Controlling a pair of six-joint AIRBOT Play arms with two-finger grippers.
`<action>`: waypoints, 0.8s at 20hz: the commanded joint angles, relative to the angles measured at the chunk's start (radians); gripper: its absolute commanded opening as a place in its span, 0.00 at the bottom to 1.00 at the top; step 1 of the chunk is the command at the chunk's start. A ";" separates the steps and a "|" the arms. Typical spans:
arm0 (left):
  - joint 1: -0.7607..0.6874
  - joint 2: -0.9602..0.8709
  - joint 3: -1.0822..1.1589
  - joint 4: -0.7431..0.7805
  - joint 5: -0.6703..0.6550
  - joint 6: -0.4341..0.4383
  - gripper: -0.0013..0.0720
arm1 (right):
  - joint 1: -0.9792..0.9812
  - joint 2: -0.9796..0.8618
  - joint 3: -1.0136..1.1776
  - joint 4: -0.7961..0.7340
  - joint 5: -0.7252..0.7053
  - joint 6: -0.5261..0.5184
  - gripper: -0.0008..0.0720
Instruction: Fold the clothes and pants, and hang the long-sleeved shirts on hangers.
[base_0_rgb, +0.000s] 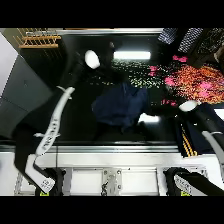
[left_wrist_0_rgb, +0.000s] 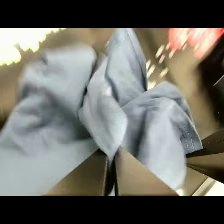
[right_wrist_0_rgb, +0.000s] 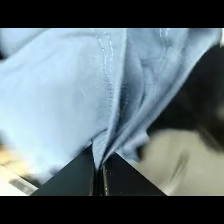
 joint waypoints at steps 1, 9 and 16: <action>0.041 0.224 0.085 0.000 0.032 0.003 0.03 | -0.011 0.196 0.311 -0.141 0.125 0.037 0.03; -0.015 0.731 -0.248 0.007 0.227 0.011 0.03 | -0.013 0.438 0.566 -0.140 0.056 0.074 0.03; 0.007 0.819 -0.649 0.135 0.246 -0.187 0.03 | -0.012 0.250 0.534 -0.144 0.150 0.098 0.17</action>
